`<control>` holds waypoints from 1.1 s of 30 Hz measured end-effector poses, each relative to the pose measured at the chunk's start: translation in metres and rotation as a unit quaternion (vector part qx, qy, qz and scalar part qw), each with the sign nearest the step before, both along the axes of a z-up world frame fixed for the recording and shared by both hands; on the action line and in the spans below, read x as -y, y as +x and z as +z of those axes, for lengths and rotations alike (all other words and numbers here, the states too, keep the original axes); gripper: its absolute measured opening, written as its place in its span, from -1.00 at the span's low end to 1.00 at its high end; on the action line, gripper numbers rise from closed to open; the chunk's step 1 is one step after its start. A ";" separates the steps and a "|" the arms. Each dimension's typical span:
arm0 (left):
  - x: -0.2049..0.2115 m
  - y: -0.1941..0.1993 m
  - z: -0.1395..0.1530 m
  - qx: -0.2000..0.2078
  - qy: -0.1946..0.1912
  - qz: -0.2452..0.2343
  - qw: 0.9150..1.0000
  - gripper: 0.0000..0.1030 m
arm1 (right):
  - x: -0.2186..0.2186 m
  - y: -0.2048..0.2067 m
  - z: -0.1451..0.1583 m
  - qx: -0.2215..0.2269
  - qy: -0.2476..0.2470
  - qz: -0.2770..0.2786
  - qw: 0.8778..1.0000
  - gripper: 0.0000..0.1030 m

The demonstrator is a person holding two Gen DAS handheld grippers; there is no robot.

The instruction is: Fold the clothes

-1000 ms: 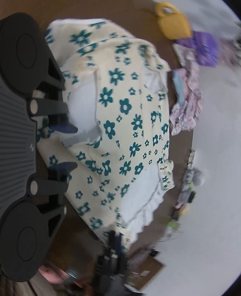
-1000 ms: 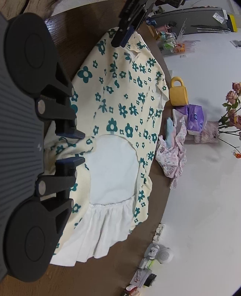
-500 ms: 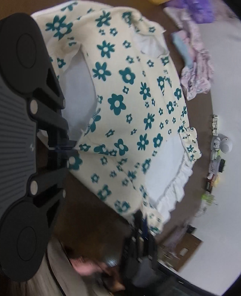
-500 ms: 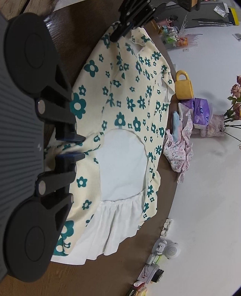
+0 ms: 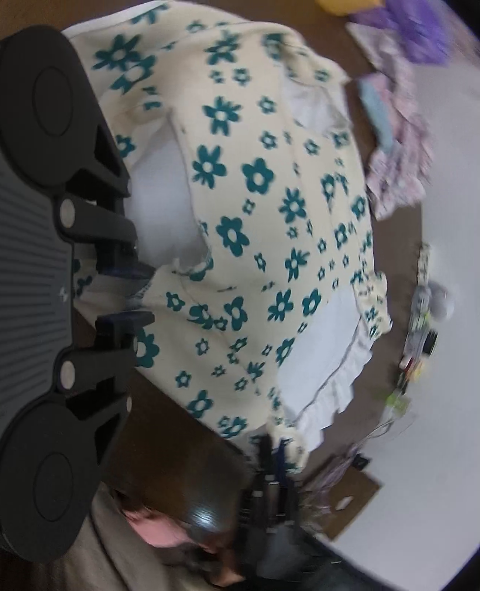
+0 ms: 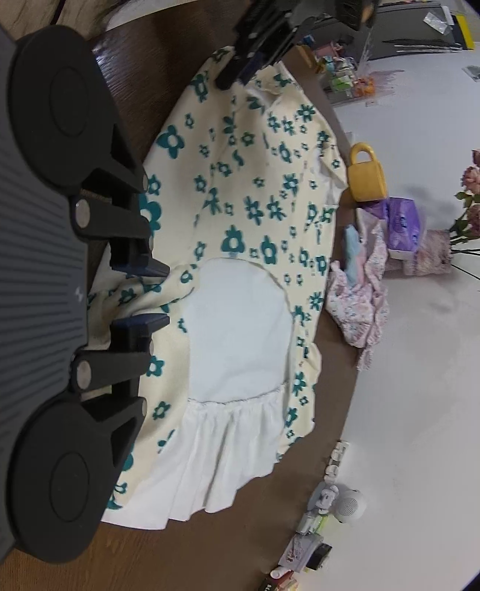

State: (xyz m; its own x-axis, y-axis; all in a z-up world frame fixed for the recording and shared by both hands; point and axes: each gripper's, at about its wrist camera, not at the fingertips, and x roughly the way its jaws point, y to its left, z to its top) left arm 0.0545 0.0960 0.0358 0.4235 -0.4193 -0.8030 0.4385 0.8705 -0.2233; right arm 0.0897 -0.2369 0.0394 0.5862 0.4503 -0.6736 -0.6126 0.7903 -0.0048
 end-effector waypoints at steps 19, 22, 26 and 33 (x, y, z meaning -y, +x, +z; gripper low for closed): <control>-0.027 0.007 -0.007 -0.087 -0.119 0.035 0.988 -1.00 | -0.013 0.004 -0.016 -0.019 0.003 -0.008 1.000 -0.49; -0.034 0.003 -0.010 -0.091 -0.141 0.041 0.985 -1.00 | -0.012 0.007 -0.019 -0.025 0.001 -0.015 1.000 -0.49; -0.031 -0.001 -0.009 -0.072 -0.129 0.033 0.988 -0.91 | -0.014 0.007 -0.016 -0.027 0.006 -0.023 0.999 -0.43; -0.007 -0.004 -0.003 0.001 -0.041 -0.010 0.999 -0.59 | -0.033 -0.005 0.000 -0.012 0.031 -0.023 0.999 -0.41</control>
